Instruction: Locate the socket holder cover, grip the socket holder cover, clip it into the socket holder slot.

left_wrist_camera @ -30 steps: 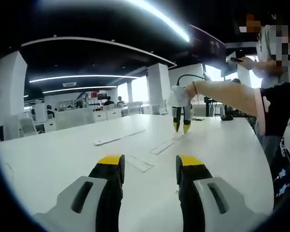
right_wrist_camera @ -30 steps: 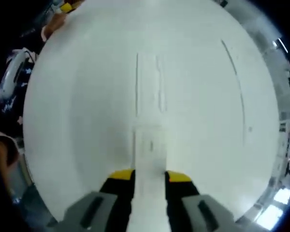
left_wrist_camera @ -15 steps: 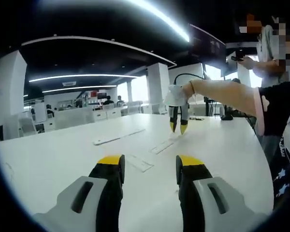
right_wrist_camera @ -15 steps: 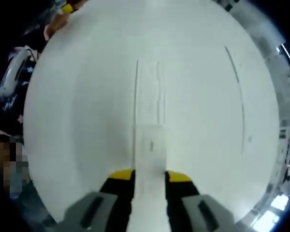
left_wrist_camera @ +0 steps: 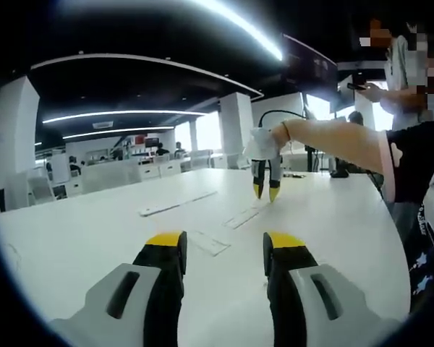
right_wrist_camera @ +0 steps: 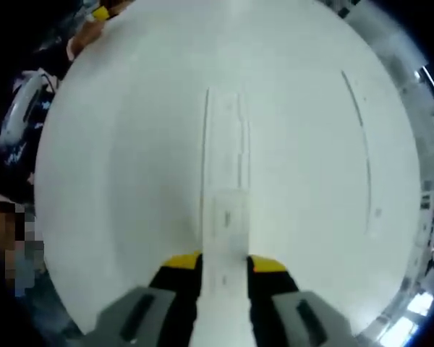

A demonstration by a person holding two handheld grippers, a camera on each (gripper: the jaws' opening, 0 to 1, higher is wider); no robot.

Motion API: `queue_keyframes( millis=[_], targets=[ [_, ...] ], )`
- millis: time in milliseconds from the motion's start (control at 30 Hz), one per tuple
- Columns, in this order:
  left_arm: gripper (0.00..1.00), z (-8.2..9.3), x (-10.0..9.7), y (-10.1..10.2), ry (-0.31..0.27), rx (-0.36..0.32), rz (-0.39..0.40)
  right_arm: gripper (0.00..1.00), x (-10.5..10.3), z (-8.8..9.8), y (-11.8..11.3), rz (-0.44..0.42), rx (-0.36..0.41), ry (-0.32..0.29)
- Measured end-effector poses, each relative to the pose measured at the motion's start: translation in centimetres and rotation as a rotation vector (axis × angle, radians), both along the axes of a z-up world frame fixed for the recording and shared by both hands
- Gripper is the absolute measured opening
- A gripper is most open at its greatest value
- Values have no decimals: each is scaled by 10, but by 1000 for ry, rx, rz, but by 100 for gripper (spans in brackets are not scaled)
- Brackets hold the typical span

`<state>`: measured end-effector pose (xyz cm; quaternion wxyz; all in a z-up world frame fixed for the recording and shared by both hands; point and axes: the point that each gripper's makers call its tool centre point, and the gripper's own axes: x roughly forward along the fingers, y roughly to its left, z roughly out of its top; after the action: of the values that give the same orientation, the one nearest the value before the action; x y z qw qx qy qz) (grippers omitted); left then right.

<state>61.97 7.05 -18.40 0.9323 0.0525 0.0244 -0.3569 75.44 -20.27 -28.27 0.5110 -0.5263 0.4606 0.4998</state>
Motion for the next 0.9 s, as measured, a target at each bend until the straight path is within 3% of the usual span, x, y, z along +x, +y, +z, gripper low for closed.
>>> queue_keyframes(
  millis=[900],
  targets=[
    [43, 7, 1, -6, -8, 12, 0, 28, 4, 4, -5, -4, -12, -22]
  ],
)
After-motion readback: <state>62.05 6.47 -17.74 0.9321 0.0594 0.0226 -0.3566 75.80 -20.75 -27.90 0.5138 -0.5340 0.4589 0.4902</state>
